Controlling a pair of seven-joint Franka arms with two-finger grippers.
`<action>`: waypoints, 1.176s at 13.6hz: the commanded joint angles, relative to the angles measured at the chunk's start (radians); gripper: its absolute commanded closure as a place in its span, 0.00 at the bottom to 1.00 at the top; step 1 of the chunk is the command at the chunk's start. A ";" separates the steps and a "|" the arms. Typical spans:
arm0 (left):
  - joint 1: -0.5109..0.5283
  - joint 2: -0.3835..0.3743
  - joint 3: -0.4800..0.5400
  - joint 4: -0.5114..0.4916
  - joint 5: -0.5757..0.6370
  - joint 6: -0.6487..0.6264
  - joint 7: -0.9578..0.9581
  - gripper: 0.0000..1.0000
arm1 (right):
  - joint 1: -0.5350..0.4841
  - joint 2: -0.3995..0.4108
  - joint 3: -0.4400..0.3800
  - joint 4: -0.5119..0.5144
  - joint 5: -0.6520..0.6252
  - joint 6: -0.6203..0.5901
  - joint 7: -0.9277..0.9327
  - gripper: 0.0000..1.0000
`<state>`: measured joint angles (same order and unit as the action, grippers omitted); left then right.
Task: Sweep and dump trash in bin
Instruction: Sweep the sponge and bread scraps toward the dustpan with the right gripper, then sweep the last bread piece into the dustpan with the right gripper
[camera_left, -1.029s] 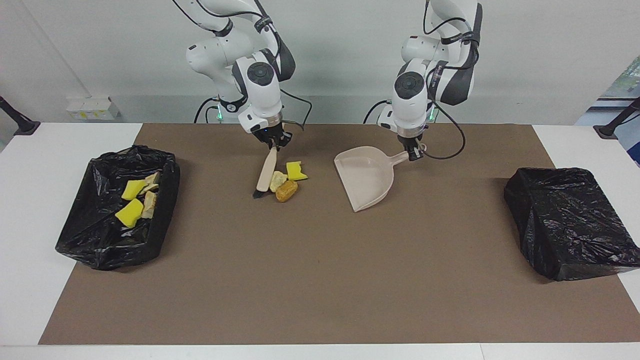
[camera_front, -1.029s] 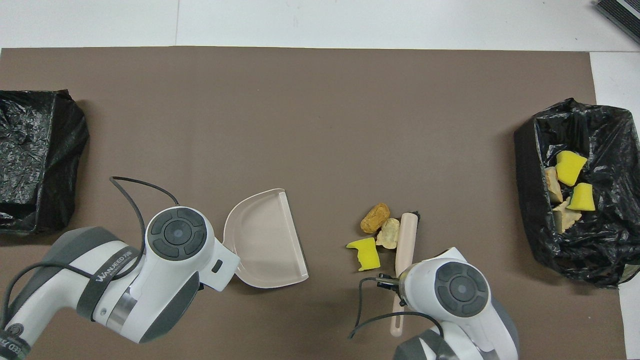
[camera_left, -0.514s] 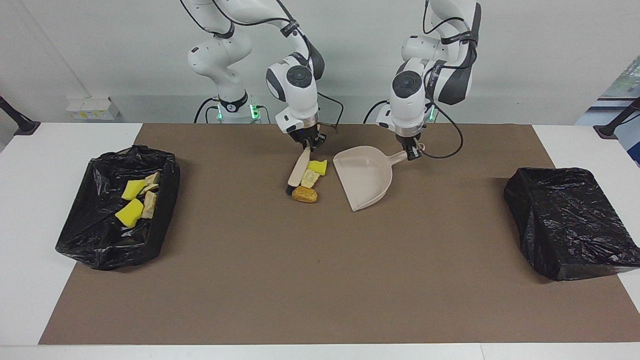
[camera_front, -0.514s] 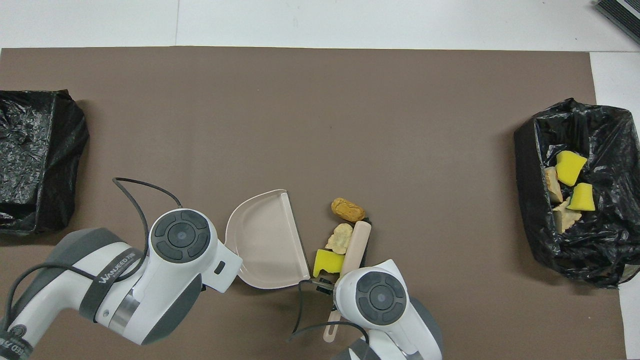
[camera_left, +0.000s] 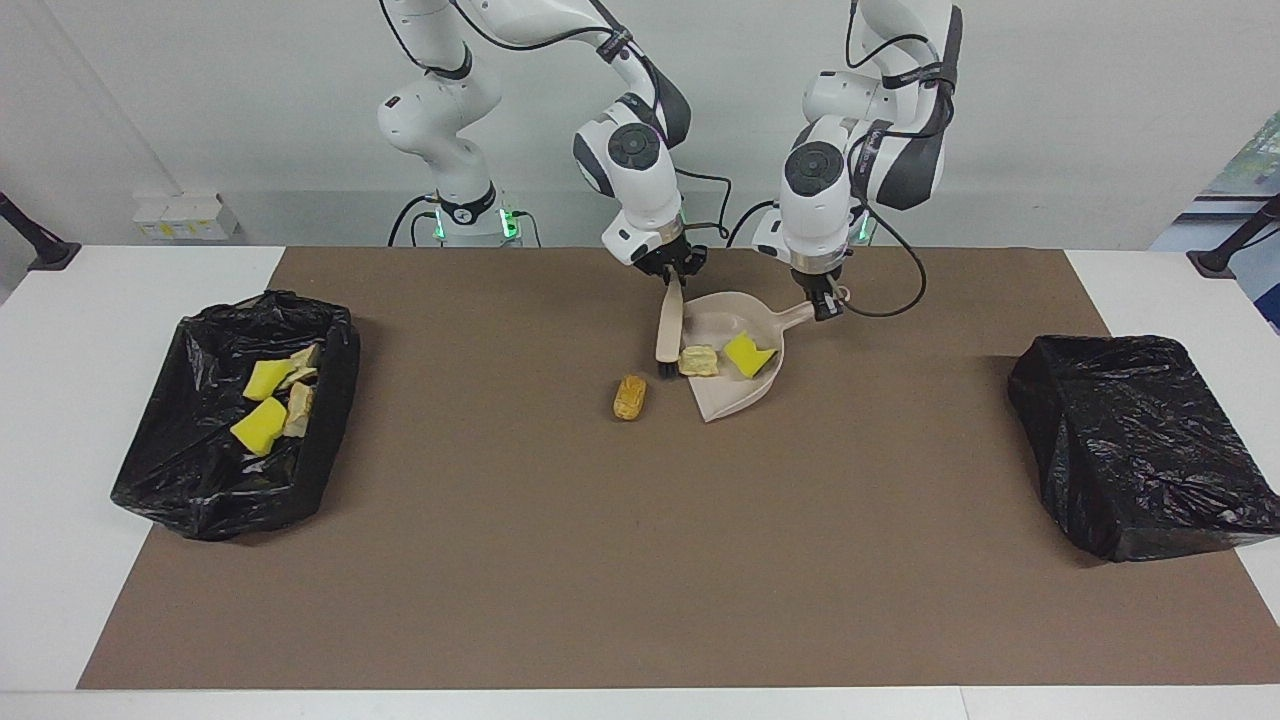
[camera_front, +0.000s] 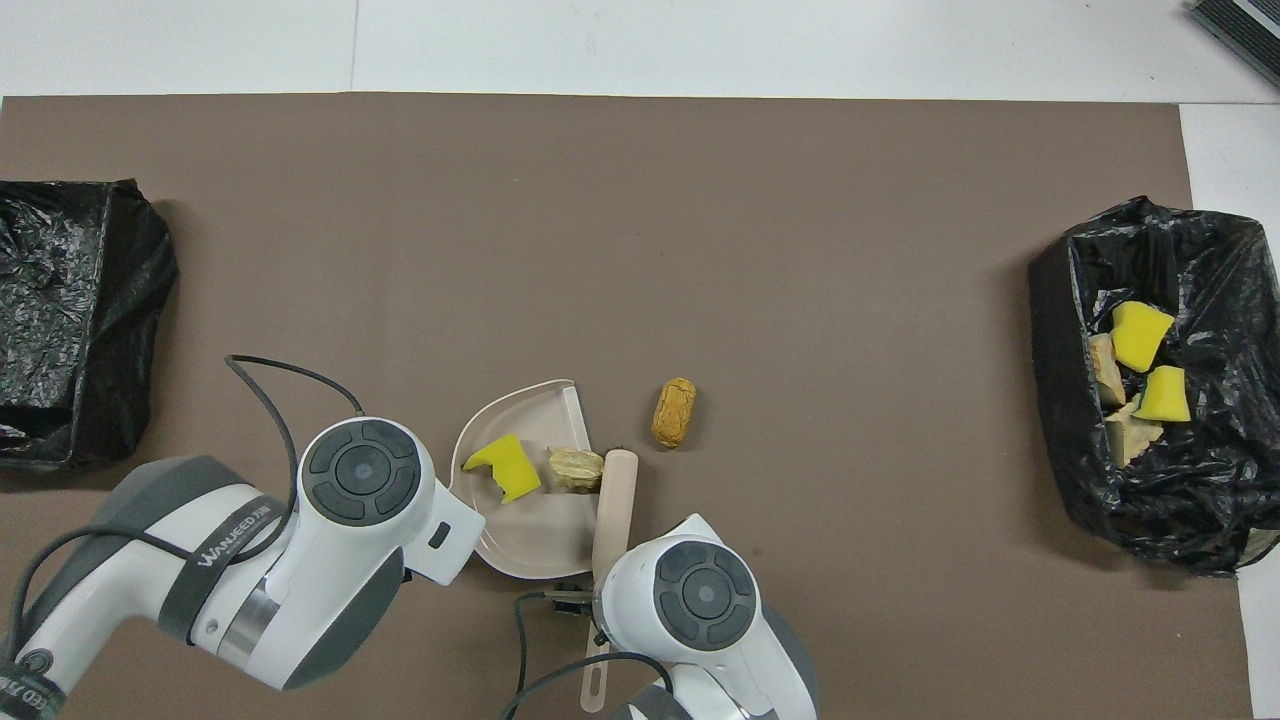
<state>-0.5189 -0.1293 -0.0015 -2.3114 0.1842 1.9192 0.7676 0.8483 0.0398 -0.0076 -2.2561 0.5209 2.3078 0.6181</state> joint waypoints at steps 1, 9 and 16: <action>-0.020 -0.032 0.012 -0.037 0.008 0.023 -0.007 1.00 | -0.012 -0.023 0.003 0.036 0.102 -0.031 -0.109 1.00; -0.004 -0.001 0.014 -0.023 -0.025 0.132 -0.008 1.00 | -0.225 -0.048 -0.005 0.122 -0.358 -0.257 -0.165 1.00; -0.007 0.057 0.014 0.018 -0.032 0.144 -0.034 1.00 | -0.324 0.051 0.003 0.149 -0.524 -0.231 -0.345 1.00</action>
<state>-0.5186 -0.0816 0.0040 -2.3074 0.1675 2.0555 0.7486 0.5091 0.0656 -0.0203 -2.1219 0.0200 2.0659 0.2837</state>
